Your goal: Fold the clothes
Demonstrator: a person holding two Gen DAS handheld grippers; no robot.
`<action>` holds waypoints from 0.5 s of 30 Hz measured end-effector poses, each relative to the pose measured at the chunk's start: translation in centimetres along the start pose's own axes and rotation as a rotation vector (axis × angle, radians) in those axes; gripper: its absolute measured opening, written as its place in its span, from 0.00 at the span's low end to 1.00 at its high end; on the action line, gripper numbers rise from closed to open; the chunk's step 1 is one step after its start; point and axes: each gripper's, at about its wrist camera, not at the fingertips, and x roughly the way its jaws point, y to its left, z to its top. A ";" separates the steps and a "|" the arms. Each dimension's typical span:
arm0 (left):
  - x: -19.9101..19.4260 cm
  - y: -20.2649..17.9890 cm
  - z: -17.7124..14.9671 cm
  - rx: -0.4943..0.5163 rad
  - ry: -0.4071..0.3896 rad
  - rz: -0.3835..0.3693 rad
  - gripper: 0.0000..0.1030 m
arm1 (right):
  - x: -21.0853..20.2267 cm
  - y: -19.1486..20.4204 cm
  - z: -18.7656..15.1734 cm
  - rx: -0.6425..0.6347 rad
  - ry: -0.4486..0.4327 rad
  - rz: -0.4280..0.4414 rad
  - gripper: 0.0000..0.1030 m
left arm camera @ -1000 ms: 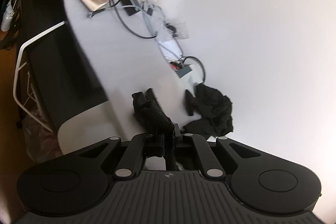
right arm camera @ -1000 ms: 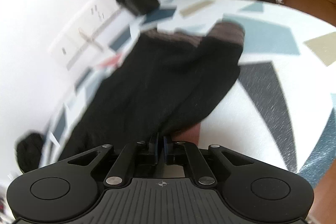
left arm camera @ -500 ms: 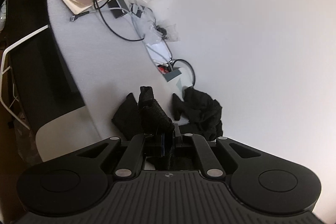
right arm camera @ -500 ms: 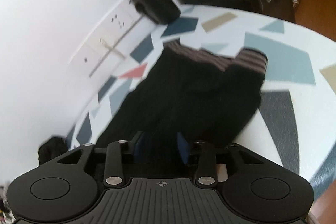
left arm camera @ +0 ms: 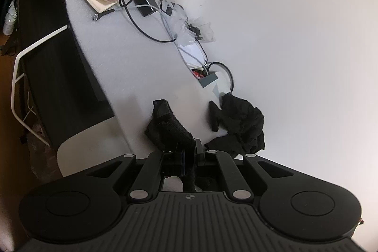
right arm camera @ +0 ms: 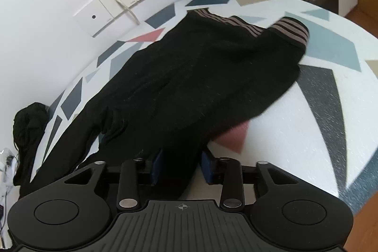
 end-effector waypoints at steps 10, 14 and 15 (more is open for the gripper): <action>-1.0 -0.9 0.3 -0.002 0.007 0.011 0.06 | -5.7 0.5 5.1 0.073 -0.166 0.143 0.01; -0.3 -2.1 0.3 -0.004 0.019 -0.022 0.06 | -5.9 0.8 7.7 0.126 -0.147 0.186 0.01; 0.0 -2.5 0.4 -0.002 0.025 -0.029 0.06 | -5.7 1.0 8.2 0.114 -0.145 0.187 0.01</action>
